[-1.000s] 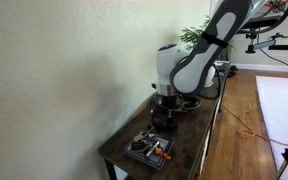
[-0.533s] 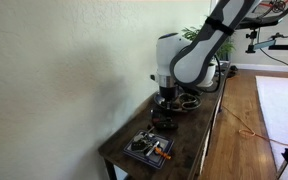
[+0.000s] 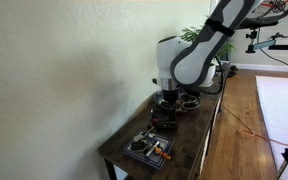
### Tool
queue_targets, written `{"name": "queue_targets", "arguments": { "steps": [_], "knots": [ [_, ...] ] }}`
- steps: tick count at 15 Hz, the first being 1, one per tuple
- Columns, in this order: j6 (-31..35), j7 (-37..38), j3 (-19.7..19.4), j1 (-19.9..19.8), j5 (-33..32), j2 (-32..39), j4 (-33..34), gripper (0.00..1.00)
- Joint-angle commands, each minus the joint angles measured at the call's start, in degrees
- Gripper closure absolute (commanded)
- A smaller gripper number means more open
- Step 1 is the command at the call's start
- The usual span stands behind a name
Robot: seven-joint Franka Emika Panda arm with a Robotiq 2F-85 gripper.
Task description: Place the torch on the round tray
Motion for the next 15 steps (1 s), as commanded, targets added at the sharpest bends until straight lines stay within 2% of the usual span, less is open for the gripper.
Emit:
{"name": "queue_targets", "arguments": {
  "steps": [1, 15],
  "knots": [
    [-1.7, -0.8, 0.6, -0.3, 1.9, -0.4, -1.1, 0.00],
    [-1.6, -1.8, 1.4, -1.5, 4.9, 5.7, 3.5, 0.00]
  ]
}}
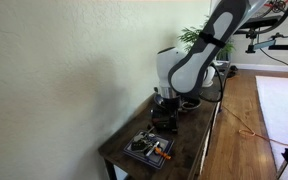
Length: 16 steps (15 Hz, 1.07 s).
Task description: Place the torch on the round tray
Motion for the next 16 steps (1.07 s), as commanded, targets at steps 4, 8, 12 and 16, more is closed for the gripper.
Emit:
{"name": "queue_targets", "arguments": {
  "steps": [4, 8, 12, 16],
  "knots": [
    [-0.9, -2.1, 1.6, -1.5, 2.8, 2.5, 3.6, 0.00],
    [-0.9, -2.3, 2.1, -2.0, 4.0, 3.3, 4.5, 0.07],
    [-0.7, -2.7, 2.3, -2.4, 4.4, 3.5, 4.6, 0.47],
    [-0.5, -2.8, 2.1, -2.4, 4.2, 3.0, 4.2, 0.73]
  ]
}}
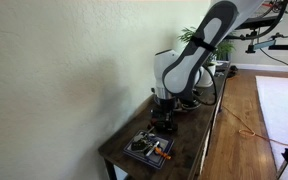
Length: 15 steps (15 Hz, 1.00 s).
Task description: Place the torch on the round tray
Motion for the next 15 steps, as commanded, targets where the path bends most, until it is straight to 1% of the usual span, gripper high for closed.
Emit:
{"name": "queue_targets", "arguments": {
  "steps": [1, 5, 12, 15],
  "knots": [
    [-0.5, -1.9, 1.0, -1.4, 0.9, -0.7, -0.3, 0.80],
    [0.0, -2.5, 1.3, -1.5, 0.9, -2.8, -2.7, 0.81],
    [1.2, -2.8, 1.7, -0.8, 0.3, -9.9, -8.6, 0.81],
    [0.5, -2.1, 0.7, -0.4, -0.3, -13.1, -9.9, 0.81]
  ]
}}
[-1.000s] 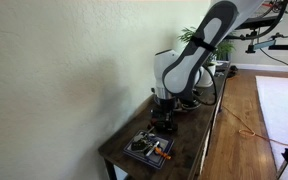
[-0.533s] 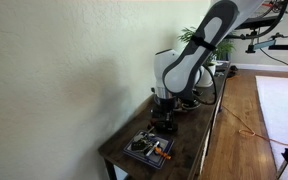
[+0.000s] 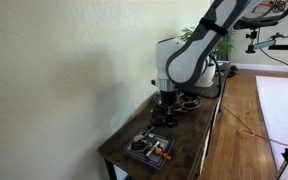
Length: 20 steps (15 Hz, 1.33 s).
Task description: Place the torch on the round tray
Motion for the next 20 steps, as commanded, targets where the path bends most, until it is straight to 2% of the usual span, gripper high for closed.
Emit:
{"name": "queue_targets", "arguments": {
  "steps": [1, 8, 15, 20],
  "knots": [
    [0.0, 0.0, -1.3, 0.1, -0.8, -7.2, -5.0, 0.81],
    [-1.0, 3.0, -6.9, 0.4, -4.6, -9.1, -1.9, 0.81],
    [-0.6, 5.8, -11.8, -0.3, -7.5, -4.3, 4.8, 0.81],
    [0.0, 5.8, -13.1, -1.0, -7.7, 1.0, 10.6, 0.81]
  ]
}}
